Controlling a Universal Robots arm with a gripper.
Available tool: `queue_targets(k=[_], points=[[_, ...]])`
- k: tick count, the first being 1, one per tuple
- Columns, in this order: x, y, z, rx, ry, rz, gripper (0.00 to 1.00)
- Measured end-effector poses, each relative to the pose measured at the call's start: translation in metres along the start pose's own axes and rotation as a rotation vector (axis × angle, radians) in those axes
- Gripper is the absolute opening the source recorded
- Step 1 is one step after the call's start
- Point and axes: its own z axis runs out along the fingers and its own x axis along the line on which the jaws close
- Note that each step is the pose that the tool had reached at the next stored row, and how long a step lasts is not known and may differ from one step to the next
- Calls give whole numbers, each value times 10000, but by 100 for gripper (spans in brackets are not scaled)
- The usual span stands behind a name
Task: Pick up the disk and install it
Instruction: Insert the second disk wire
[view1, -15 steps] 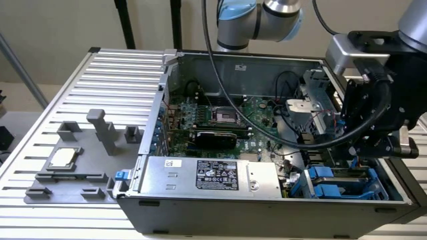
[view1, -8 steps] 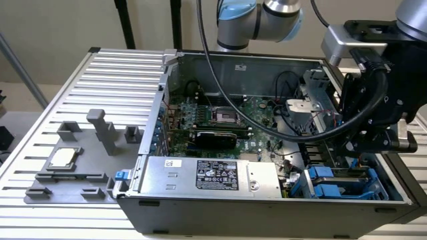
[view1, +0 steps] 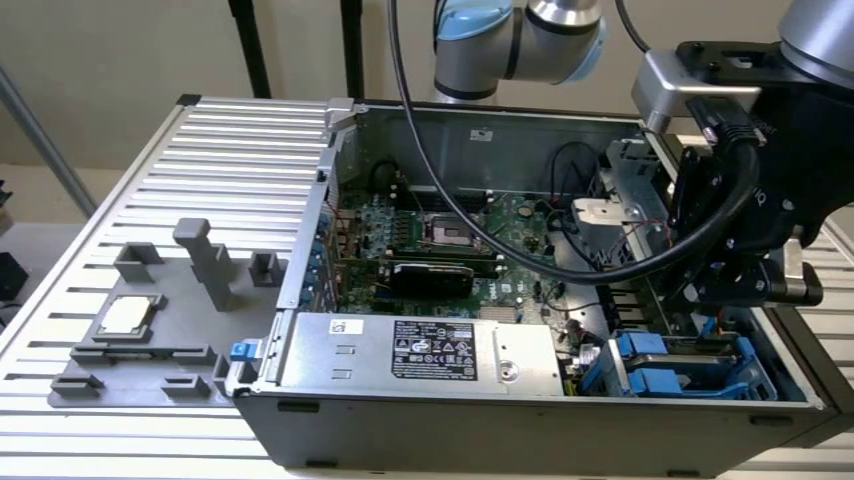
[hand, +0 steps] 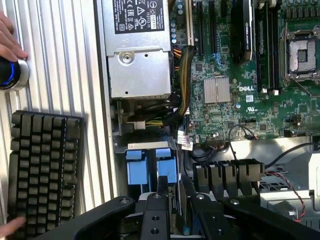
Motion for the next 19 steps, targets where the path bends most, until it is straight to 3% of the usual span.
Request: queue_targets(k=[10,15,19], points=[[-1,-6,0,0,-1,-1,25],[-44,-141,1,0,0,0,25],[-102,-181,2,1,1,0,25]])
